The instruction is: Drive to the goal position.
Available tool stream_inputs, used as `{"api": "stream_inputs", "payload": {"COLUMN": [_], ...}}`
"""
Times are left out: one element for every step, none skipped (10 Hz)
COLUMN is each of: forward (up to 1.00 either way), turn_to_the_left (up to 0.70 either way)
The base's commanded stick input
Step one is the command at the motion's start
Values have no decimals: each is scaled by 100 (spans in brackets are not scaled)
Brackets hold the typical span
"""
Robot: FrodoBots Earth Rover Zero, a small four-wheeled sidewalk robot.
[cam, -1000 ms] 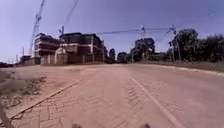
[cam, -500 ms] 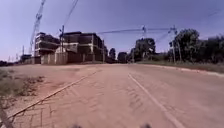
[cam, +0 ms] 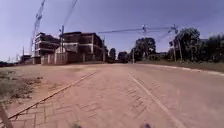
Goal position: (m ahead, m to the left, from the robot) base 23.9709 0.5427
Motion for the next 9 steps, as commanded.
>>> {"api": "stream_inputs", "payload": {"forward": [30, 30, 30, 30, 30, 30, 30, 30, 30], "turn_to_the_left": [0, 0, 0, 0, 0, 0, 0, 0, 0]}}
